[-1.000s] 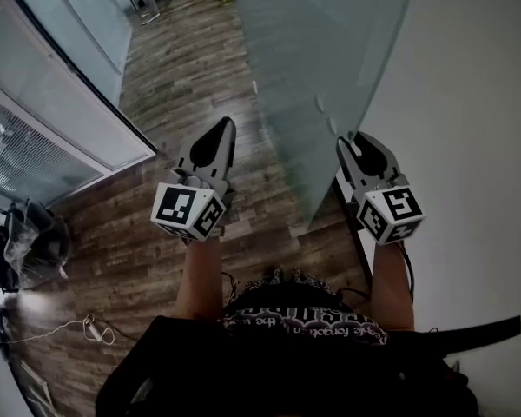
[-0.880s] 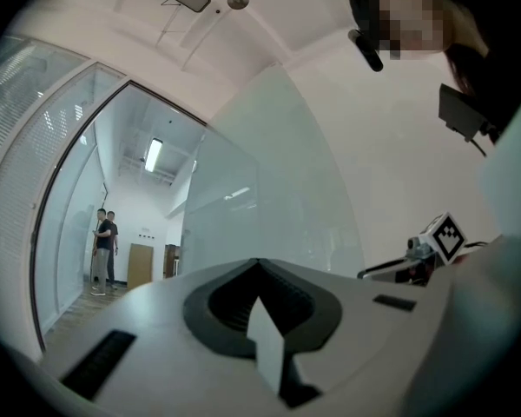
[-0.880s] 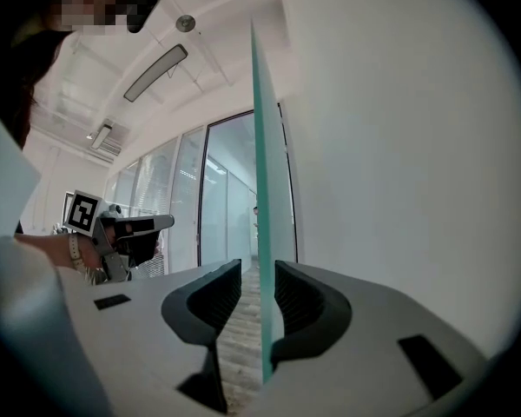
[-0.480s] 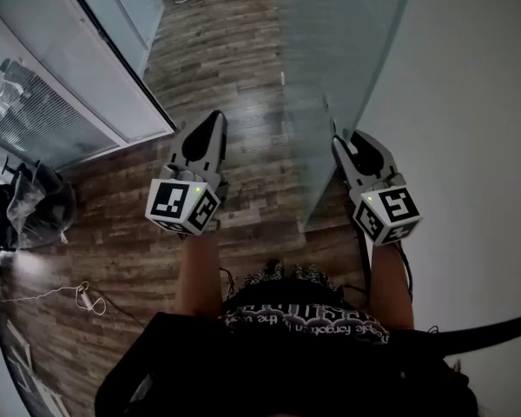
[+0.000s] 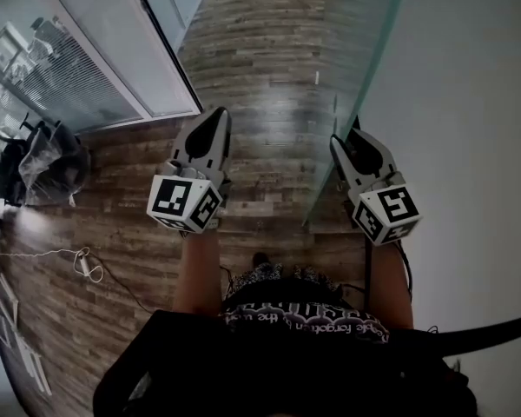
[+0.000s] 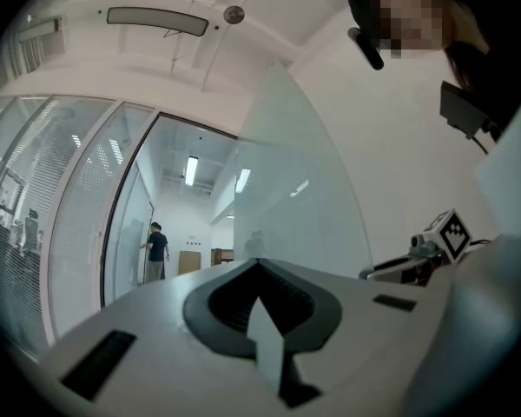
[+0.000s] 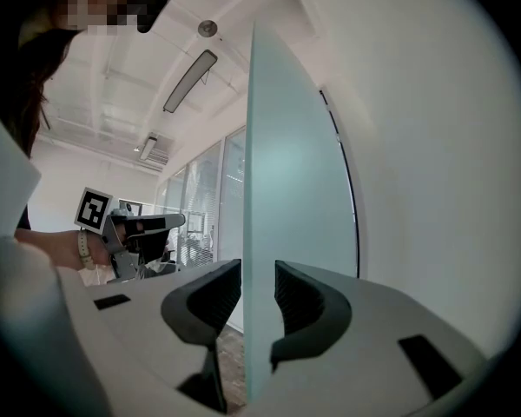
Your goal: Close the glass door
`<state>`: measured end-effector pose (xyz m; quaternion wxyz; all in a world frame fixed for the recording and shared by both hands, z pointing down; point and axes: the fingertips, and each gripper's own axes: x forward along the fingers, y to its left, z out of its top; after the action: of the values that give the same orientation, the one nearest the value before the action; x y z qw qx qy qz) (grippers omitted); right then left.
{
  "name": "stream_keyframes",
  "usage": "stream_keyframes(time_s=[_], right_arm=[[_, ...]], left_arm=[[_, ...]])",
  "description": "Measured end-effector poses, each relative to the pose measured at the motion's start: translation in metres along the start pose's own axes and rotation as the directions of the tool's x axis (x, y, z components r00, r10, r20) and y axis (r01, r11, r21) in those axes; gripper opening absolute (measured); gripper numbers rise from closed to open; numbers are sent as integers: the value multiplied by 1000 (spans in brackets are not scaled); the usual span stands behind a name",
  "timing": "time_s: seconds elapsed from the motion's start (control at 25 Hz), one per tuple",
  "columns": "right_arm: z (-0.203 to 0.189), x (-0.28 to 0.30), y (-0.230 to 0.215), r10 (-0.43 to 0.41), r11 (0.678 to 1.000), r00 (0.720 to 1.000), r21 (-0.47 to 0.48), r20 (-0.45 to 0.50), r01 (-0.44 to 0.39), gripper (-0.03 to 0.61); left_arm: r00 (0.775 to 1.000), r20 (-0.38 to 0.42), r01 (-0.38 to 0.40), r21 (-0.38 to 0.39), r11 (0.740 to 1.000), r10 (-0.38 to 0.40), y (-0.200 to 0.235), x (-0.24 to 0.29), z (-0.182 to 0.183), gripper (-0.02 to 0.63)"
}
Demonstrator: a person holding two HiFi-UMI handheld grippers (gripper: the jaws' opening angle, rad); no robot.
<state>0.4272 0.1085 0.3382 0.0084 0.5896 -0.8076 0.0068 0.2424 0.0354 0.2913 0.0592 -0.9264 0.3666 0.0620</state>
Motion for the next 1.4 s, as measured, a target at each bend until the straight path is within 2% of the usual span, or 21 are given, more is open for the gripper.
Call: stream_keyframes(time_s=[0.48, 0.84, 1.12, 1.4], right_arm=[[-3, 53, 57, 131, 990, 991, -54, -1, -131, 110], [-2, 91, 91, 204, 976, 979, -75, -10, -204, 120], [-1, 121, 119, 258, 963, 966, -83, -10, -258, 120], [0, 147, 136, 279, 955, 960, -102, -22, -279, 120]], left_arm=[[994, -10, -111, 23, 994, 112, 49, -39, -1, 2], [978, 8, -208, 41, 977, 208, 96, -69, 10, 2], [967, 24, -254, 54, 966, 253, 129, -87, 16, 2], [963, 39, -267, 59, 962, 265, 155, -92, 20, 2]])
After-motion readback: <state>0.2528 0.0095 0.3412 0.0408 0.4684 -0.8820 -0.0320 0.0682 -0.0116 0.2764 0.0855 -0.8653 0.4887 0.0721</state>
